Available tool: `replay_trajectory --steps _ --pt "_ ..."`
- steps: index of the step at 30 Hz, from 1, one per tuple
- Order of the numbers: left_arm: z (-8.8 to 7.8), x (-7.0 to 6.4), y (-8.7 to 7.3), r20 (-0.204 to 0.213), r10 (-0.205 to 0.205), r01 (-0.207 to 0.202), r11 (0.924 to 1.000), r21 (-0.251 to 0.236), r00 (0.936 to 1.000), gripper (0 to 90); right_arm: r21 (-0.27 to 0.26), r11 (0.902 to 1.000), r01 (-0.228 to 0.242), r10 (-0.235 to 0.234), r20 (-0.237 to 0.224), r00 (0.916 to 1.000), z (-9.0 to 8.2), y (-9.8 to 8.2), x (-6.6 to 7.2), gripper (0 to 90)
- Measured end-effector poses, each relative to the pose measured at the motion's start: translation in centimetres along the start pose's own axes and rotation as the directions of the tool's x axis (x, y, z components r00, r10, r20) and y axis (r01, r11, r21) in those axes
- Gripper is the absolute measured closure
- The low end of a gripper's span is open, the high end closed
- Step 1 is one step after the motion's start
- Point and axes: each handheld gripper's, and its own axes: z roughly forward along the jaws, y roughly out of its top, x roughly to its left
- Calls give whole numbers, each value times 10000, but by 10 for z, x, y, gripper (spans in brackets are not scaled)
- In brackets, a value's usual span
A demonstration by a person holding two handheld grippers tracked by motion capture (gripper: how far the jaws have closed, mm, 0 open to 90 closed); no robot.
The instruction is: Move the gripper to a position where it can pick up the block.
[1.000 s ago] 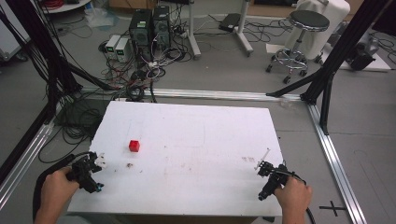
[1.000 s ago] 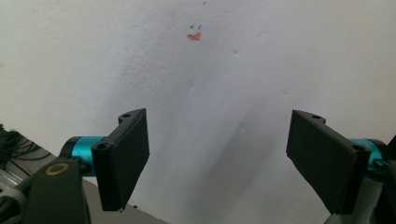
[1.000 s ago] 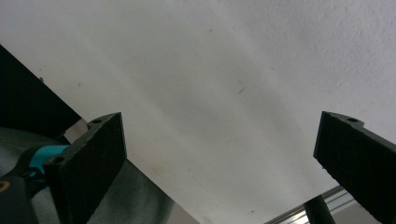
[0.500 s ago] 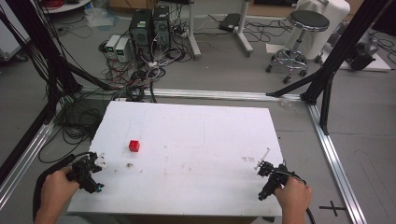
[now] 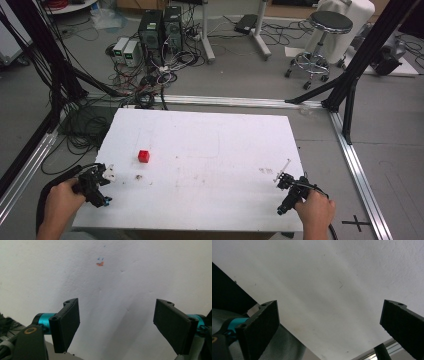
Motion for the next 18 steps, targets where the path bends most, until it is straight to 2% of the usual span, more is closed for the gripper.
replay_trajectory --steps 9,18 --pt "0 5 4 -5 258 -258 9997 21 9997 216 18 10000 67 -67 -29 10000 1 2 1 16" --pt "3 27 7 206 750 -755 9968 257 9970 216 -43 10000 50 -50 -56 10000 1 1 1 16"
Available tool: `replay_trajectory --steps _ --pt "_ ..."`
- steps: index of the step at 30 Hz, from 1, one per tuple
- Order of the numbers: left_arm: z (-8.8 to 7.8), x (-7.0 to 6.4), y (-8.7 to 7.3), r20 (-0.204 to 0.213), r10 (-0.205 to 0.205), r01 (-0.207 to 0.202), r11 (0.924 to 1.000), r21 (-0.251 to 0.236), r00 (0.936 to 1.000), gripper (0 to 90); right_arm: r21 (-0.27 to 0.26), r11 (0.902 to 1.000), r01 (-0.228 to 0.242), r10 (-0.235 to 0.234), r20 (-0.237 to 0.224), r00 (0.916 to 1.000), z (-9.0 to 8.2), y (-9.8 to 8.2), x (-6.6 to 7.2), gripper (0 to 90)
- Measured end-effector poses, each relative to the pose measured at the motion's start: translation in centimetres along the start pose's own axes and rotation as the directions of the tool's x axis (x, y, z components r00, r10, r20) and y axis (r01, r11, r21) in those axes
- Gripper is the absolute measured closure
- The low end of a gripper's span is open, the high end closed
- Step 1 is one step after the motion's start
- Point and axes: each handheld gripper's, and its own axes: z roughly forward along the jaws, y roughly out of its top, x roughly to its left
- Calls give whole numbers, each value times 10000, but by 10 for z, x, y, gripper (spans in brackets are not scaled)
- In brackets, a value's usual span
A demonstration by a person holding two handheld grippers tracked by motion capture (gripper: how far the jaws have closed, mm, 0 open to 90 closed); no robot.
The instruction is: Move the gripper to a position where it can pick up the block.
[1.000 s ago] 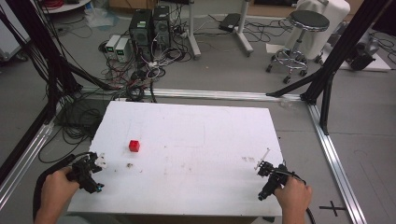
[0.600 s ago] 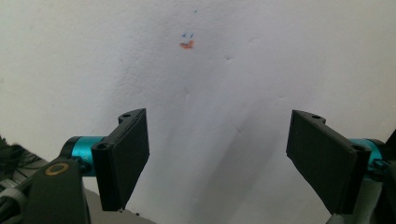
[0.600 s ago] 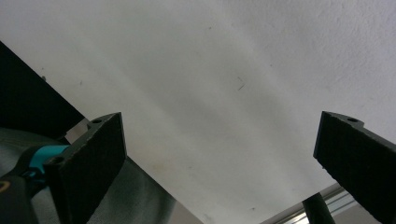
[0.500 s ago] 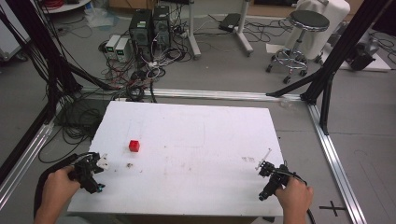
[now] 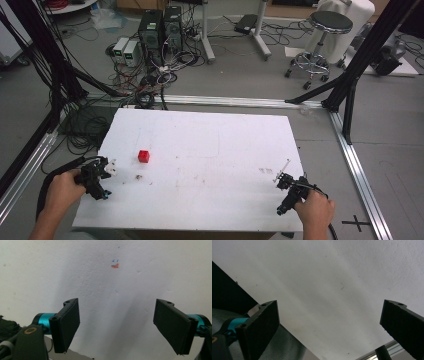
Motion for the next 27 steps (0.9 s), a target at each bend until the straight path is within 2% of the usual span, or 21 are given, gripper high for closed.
replay_trajectory --steps 4,8,13,14,17,19,21,22,23,26,27 --pt "-1 10 4 -102 355 -354 9993 91 9993 216 -16 10000 7 -7 -43 10000 0 0 1 16" --pt "0 17 9 13 755 -755 9971 69 9971 216 -91 10000 -22 21 -56 10000 0 -1 0 16" --pt "1 24 14 180 933 -933 9956 21 9955 216 -205 9998 -44 43 -69 10000 -1 -3 -1 16" --pt "1 29 17 365 947 -942 9954 -167 9948 217 -228 9997 -62 60 -77 10000 -1 -4 -1 16" --pt "0 33 20 389 1073 -1064 9940 -243 9935 217 -242 9997 -1 -1 -79 10000 -1 -3 -1 16" --pt "-1 40 25 532 1374 -1351 9898 -445 9891 217 -236 9997 10 -12 -82 10000 -1 -2 0 16" --pt "-2 42 27 508 1394 -1373 9896 -432 9889 217 -231 9997 52 -54 -79 10000 -1 -2 0 16" --pt "-3 47 32 496 1633 -1610 9859 -462 9853 217 -232 9997 7 -9 -83 10000 -1 -1 1 16" --pt "-3 47 32 496 1633 -1610 9859 -462 9853 217 -232 9997 7 -9 -83 10000 -1 -1 1 16" --pt "-6 56 39 425 2106 -2087 9769 -454 9766 217 -251 9997 17 -19 -65 10000 -1 -1 0 16" --pt "-6 56 39 425 2106 -2087 9769 -454 9766 217 -258 9997 30 -31 -70 10000 -1 -1 0 16"
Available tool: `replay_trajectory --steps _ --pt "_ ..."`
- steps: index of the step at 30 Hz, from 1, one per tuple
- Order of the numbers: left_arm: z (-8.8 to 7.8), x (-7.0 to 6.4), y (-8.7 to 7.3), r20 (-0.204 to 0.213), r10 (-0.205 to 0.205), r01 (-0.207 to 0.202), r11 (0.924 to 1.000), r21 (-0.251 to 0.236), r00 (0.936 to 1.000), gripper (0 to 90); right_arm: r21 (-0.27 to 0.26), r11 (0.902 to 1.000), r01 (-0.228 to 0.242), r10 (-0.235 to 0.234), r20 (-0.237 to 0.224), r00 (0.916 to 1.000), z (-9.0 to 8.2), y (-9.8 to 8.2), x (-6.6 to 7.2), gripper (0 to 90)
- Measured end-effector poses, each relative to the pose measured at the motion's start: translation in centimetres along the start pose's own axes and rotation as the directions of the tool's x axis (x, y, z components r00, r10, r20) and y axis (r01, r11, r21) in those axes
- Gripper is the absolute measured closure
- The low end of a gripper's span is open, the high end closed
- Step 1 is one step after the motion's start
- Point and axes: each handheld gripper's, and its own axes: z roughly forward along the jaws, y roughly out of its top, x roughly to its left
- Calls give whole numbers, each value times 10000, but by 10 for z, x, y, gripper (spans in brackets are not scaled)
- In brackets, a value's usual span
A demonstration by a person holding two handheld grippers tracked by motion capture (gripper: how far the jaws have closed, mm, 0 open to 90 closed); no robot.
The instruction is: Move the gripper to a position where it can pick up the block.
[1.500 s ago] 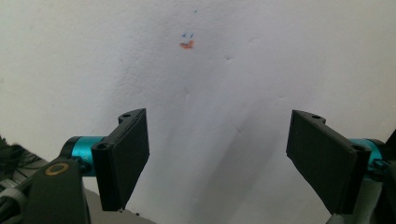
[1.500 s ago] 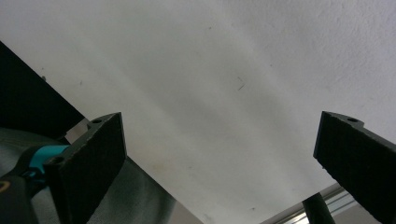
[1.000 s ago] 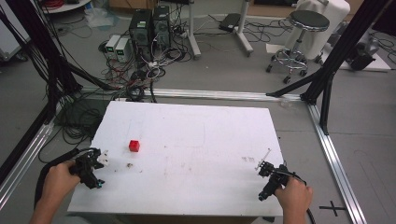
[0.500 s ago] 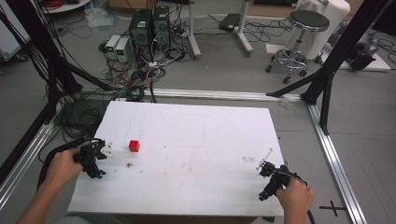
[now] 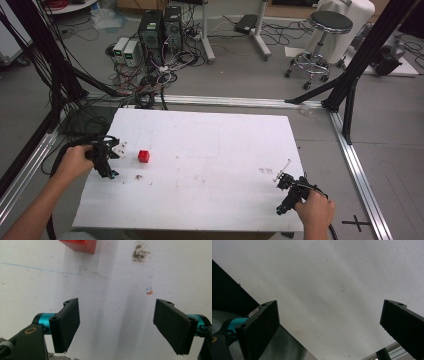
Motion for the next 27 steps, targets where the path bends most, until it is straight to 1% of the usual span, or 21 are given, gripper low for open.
replay_trajectory --steps 2,3,5,7,9,10,11,14,15,16,17,20,21,22,24,25,27 --pt "0 7 4 -54 234 -233 9996 166 9997 217 -2 10000 1 -1 2 10000 0 -1 0 16" --pt "0 9 4 -99 309 -307 9993 190 9995 217 -2 10000 0 0 0 10000 0 -1 -1 16" --pt "0 11 5 -104 330 -328 9992 217 9994 217 -14 10000 -44 44 -1 10000 0 -1 -1 16" --pt "2 17 7 -60 500 -498 9983 292 9987 216 -2 10000 -42 42 -4 10000 0 -2 -1 16" --pt "4 19 9 -5 441 -441 9986 307 9990 217 -37 10000 -50 50 10 10000 0 -2 0 16" --pt "5 21 10 23 554 -554 9977 390 9985 217 -30 10000 -47 47 7 10000 0 -2 -1 16" --pt "6 22 11 156 500 -506 9979 393 9986 217 -25 10000 -41 41 -3 10000 1 -2 -1 16" --pt "9 24 14 106 568 -572 9975 408 9983 218 -12 10000 -24 24 -12 10000 1 -2 -1 16" --pt "10 27 16 215 616 -624 9972 409 9979 218 32 10000 -12 12 -3 10000 2 -1 0 16" --pt "10 27 16 215 616 -624 9972 409 9979 217 32 10000 -12 12 -3 10000 2 -1 0 16" --pt "10 29 20 179 761 -768 9961 424 9969 217 57 10000 50 -50 -1 10000 3 1 1 16" --pt "11 32 26 243 900 -910 9950 424 9956 217 108 9999 101 -101 -31 9999 3 3 2 16" --pt "11 33 27 258 1025 -1036 9936 450 9944 218 160 9998 89 -89 -14 10000 4 3 3 16" --pt "12 35 30 262 1097 -1109 9926 500 9936 217 202 9996 179 -179 23 9998 4 4 2 16" --pt "12 37 34 277 1151 -1164 9920 489 9930 217 223 9995 215 -215 -3 9998 4 4 3 16" --pt "12 38 36 214 1258 -1267 9909 457 9918 218 192 9996 184 -184 3 9998 5 5 3 16" --pt "13 41 41 236 1381 -1391 9892 460 9901 217 162 9996 226 -227 13 9997 5 5 3 16"
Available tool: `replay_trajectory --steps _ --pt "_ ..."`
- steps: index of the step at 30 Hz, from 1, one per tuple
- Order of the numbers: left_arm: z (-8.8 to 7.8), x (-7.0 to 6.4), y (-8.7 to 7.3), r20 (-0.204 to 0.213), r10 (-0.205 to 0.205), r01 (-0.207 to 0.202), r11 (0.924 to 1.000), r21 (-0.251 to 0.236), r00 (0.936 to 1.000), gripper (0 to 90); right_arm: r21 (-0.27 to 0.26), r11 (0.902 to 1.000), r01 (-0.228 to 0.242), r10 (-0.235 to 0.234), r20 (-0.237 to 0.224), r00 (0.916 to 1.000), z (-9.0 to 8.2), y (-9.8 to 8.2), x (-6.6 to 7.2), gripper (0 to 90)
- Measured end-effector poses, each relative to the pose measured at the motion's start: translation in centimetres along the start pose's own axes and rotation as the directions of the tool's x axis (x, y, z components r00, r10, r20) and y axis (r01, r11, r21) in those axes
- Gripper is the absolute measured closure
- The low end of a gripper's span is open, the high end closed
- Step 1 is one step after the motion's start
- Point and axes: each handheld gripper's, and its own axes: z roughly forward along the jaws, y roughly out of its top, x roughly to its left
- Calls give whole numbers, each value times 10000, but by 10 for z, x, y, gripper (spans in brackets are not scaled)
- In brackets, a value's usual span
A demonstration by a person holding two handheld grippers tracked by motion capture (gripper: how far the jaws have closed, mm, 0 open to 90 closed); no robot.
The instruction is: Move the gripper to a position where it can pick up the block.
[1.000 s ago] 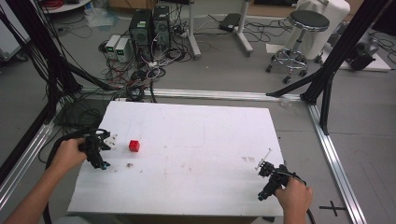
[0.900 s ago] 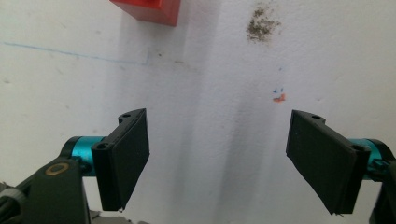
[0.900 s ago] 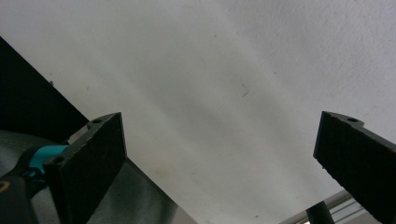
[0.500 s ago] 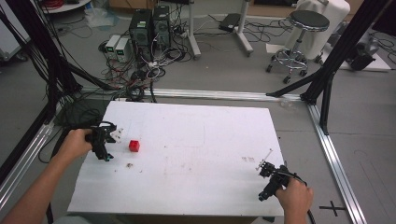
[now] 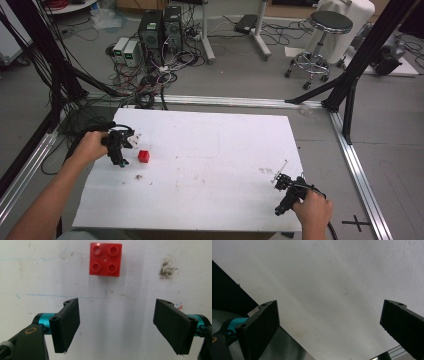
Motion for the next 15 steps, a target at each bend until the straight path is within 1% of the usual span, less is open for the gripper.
replay_trajectory --steps 1,2,3,4,5,6,7,9,10,13,14,15 --pt "0 0 0 0 0 0 10000 0 10000 217 1 10000 -6 6 -10 10000 0 0 0 16" --pt "2 2 4 67 77 -77 10000 -20 9999 217 5 10000 20 -20 -13 10000 1 0 0 16" --pt "3 4 7 100 170 -170 9999 -12 9998 217 -6 10000 -55 55 -27 10000 1 -1 0 16" --pt "4 6 9 117 256 -257 9997 54 9996 217 14 10000 6 -6 -12 10000 1 -1 -1 16" --pt "5 6 11 158 268 -269 9996 55 9995 218 -7 10000 -83 83 -28 10000 1 -2 0 16" --pt "7 8 14 175 308 -308 9995 10 9994 217 20 10000 -28 28 -31 10000 1 -2 -1 16" --pt "7 8 14 175 308 -308 9995 10 9994 217 -5 9999 -111 111 -31 9999 1 -2 -1 16" --pt "11 11 21 290 450 -452 9990 70 9986 217 2 10000 -53 53 -36 10000 1 -3 -2 16" --pt "12 12 23 326 478 -480 9988 56 9983 217 -6 9999 -135 135 -64 9999 2 -3 -1 16" --pt "16 13 27 363 493 -495 9988 37 9981 218 21 9999 -129 129 -93 9999 1 -3 -1 16" --pt "18 15 31 469 547 -551 9985 66 9974 218 9 9999 -154 154 -86 9998 1 -3 -1 16" --pt "18 15 31 469 547 -551 9985 66 9974 217 9 9999 -154 154 -86 9998 1 -3 -1 16"
